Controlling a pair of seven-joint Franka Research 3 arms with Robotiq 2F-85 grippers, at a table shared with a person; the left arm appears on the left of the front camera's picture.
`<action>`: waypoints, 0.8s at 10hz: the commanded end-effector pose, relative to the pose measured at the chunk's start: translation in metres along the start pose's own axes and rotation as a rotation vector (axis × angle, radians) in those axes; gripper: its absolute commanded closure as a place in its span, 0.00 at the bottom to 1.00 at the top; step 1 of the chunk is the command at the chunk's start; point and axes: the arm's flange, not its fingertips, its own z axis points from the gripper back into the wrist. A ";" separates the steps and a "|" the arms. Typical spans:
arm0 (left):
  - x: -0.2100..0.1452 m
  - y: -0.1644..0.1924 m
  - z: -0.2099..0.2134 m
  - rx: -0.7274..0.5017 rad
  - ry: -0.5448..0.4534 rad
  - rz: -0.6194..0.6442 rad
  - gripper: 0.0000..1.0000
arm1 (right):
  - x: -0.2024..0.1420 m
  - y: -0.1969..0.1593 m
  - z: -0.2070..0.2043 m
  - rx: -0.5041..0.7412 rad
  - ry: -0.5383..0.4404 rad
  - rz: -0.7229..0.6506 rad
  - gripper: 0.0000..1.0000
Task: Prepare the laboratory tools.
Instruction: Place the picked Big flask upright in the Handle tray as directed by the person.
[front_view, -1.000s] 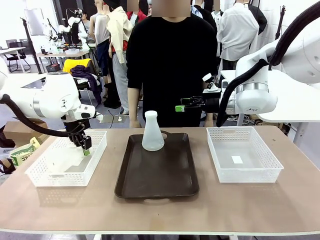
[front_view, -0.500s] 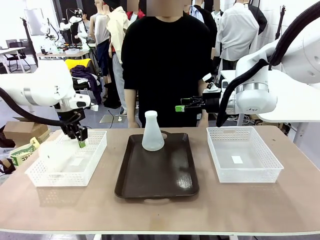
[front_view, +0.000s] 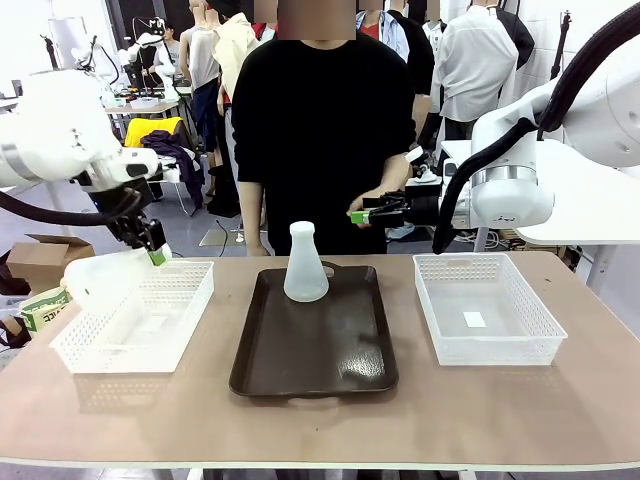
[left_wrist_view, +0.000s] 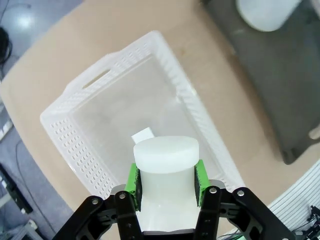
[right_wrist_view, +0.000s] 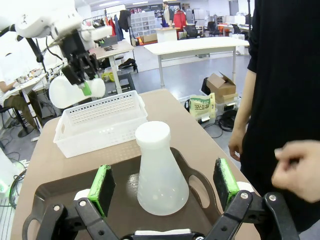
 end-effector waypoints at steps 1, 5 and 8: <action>-0.027 -0.009 0.024 -0.099 -0.126 -0.101 1.00 | 0.001 -0.001 -0.002 0.004 0.013 -0.010 0.00; -0.041 -0.027 0.044 -0.175 -0.238 -0.194 1.00 | 0.001 -0.001 -0.002 0.004 0.013 -0.010 0.00; -0.041 -0.030 0.049 -0.185 -0.313 -0.175 1.00 | 0.001 -0.001 -0.002 0.004 0.013 -0.010 0.00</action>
